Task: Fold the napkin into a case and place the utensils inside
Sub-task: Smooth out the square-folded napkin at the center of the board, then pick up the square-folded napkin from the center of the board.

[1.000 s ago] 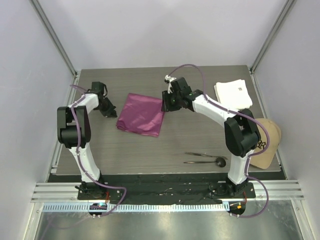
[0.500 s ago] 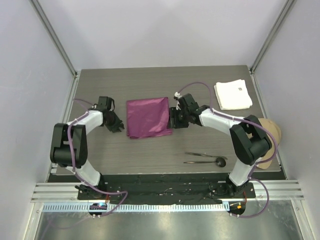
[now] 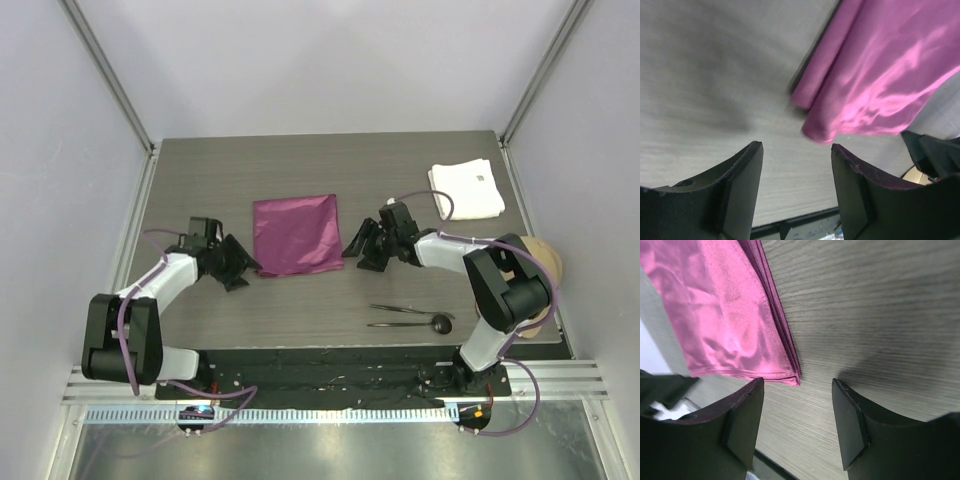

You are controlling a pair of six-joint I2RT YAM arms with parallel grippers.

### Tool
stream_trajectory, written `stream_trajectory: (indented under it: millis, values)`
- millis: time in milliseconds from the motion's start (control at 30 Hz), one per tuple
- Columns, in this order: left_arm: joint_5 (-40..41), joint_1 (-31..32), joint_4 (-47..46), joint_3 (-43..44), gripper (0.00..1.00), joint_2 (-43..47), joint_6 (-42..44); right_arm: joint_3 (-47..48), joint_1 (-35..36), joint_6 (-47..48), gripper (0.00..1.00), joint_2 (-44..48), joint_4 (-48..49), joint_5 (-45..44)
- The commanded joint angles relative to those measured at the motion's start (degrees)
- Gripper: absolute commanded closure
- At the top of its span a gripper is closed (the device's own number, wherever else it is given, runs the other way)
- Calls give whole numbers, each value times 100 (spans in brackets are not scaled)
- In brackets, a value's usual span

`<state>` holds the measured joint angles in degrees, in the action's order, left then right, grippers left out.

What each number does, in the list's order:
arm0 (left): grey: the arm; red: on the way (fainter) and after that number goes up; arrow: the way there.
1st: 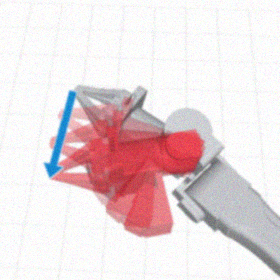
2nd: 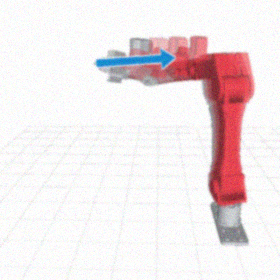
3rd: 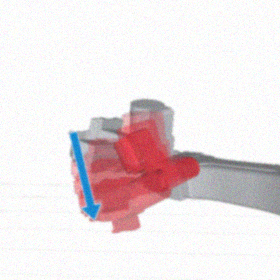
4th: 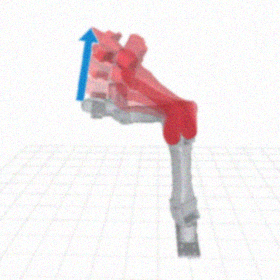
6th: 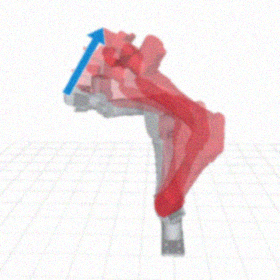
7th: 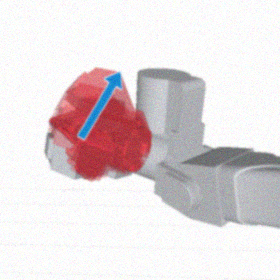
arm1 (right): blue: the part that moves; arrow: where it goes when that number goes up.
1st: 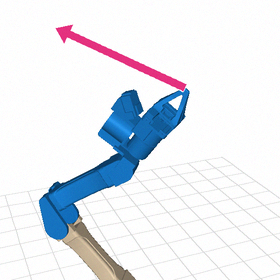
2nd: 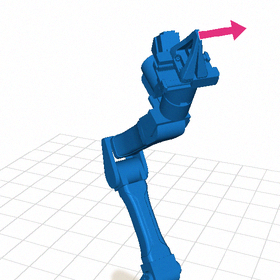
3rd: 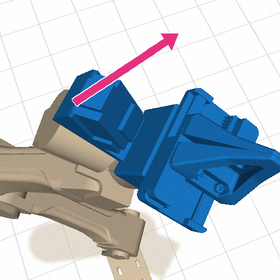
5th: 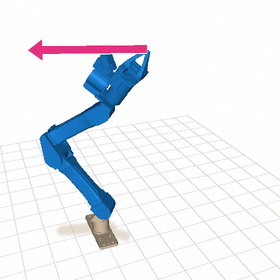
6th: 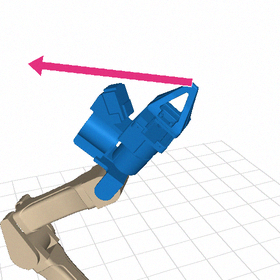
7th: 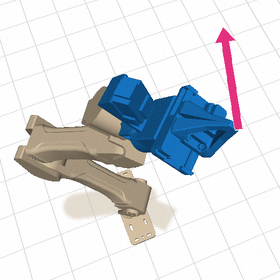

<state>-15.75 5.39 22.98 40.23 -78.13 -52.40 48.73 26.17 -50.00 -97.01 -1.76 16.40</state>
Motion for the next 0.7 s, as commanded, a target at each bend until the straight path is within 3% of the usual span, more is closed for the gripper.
stream_trajectory:
  millis: [0,467,667]
  values:
    - [-245,120,-531,-313,39,351,-534,-197,72,-950,38,42,642,-5]
    - [-165,323,-875,-86,39,-237,-614,-382,178,-1240,42,-28,668,-331]
    - [-245,358,-927,38,43,-625,-587,-364,230,-1512,43,-72,563,-436]
